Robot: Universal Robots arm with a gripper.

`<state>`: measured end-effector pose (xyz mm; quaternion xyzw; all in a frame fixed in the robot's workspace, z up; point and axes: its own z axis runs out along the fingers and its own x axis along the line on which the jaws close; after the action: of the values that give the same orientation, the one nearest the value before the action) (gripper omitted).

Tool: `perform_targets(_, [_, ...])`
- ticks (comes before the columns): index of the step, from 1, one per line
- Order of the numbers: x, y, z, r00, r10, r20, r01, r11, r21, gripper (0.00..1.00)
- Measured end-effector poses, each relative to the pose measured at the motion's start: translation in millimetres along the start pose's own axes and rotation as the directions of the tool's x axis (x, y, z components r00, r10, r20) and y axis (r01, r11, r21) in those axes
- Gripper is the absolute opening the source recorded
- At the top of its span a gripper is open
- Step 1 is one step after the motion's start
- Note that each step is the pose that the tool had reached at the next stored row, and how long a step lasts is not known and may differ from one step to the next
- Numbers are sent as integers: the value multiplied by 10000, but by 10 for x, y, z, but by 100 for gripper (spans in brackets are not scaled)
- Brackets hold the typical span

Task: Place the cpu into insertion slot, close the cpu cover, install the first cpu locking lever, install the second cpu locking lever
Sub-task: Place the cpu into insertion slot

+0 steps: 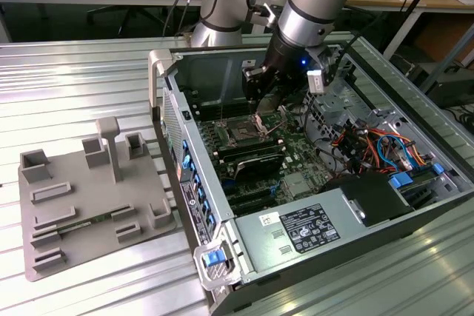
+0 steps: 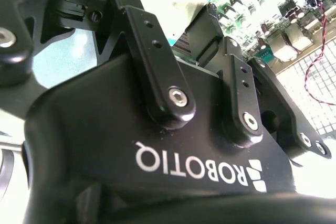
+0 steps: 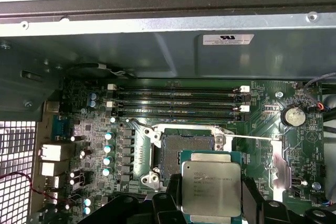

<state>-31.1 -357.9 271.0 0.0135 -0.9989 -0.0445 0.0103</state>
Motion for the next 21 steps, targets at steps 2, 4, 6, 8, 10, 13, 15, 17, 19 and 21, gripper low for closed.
perform_targets(2, [0, 0, 4, 10000, 0, 0, 0, 10000, 0, 55])
perform_targets(4, [0, -1, 8, 10000, 0, 0, 0, 10000, 0, 55])
perform_targets(6, [0, -1, 12, 10000, 0, 0, 0, 10000, -1, 55])
perform_targets(8, [0, -1, 17, 10000, 0, 0, 0, 10000, -1, 55])
perform_targets(10, [-1, -2, 22, 10000, 0, 0, 0, 10000, 0, 55])
perform_targets(13, [-1, -2, 28, 10000, 0, 1, 0, 10000, -1, 55])
perform_targets(15, [-1, -3, 34, 10000, 0, 0, 0, 10000, -1, 55])
perform_targets(17, [-1, -4, 41, 10000, 0, 0, 0, 10000, 0, 55])
perform_targets(19, [-1, -4, 49, 10000, 0, 0, 0, 10000, 0, 55])
perform_targets(21, [-1, -5, 54, 10000, 0, 0, 0, 10000, -1, 55])
